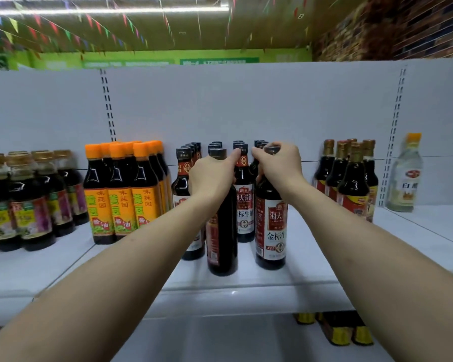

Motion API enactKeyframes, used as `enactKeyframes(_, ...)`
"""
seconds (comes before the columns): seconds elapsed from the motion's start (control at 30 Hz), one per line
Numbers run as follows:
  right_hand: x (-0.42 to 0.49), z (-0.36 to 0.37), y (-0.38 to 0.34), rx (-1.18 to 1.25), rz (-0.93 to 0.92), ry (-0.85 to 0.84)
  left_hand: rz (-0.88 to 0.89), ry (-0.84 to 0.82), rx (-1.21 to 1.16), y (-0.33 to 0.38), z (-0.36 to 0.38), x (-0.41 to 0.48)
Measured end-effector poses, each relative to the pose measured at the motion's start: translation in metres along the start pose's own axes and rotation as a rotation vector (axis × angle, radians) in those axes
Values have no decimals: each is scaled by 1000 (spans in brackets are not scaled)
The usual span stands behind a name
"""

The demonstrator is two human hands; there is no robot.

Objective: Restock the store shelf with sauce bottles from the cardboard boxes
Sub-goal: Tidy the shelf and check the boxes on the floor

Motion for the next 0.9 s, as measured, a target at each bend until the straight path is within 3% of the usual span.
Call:
enactKeyframes(0.17, -1, 0, -1, -31, -70, 25, 2, 125, 128, 3, -2, -13)
enactKeyframes(0.37, -1, 0, 0, -55, -81, 40, -117, -25, 20, 7, -6, -13)
enactKeyframes(0.57, -2, -1, 1, -57, -103, 39, 267, -86, 21, 30, -29, -9)
enactKeyframes(0.9, -4, -1, 0, -39, -110, 32, 630, -40, 445, 40, -34, 11)
Point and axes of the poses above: each hand's wrist, its own x-axis towards the middle knuckle, its own z-axis out of the palm, y = z × x, the point moved 6 cm from there along x, towards the middle knuckle, and after that the axes turned 13 degrees about y, right-handed, at the moved point
